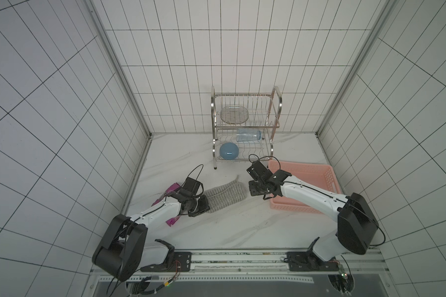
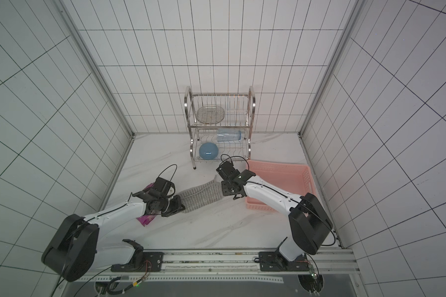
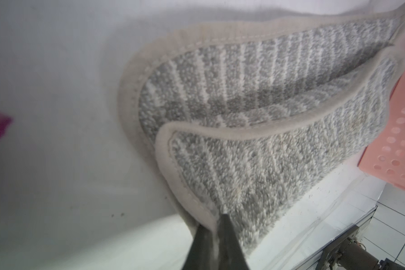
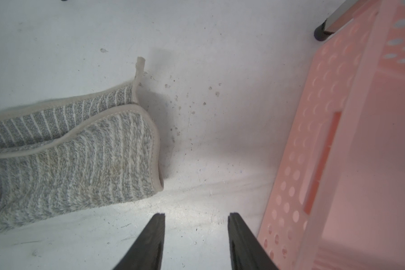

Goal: Fold the square dishcloth
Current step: Smooth out the cleaning item at the center of the board.

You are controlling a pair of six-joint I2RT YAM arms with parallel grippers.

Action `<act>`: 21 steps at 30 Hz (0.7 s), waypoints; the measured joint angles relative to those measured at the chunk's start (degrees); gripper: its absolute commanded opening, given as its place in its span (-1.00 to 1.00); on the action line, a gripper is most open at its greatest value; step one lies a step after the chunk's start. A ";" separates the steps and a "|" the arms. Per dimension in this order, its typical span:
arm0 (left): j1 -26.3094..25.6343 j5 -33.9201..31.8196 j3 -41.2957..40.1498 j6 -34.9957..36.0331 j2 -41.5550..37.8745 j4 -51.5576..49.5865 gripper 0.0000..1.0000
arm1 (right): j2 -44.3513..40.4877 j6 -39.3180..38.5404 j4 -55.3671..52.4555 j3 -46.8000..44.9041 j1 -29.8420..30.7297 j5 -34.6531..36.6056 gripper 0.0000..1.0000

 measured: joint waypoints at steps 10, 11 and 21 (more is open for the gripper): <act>-0.37 -6.58 10.88 2.47 -8.90 -10.10 -0.01 | -0.11 0.57 0.48 -0.59 0.26 -1.44 -0.09; -0.37 -7.52 12.72 3.72 -8.81 -9.99 -0.01 | -0.11 0.57 0.59 -0.59 0.24 -1.51 -0.09; -1.20 -12.09 12.83 15.98 -2.36 -0.94 0.14 | -0.09 0.76 0.92 -0.59 -0.20 -2.49 -0.06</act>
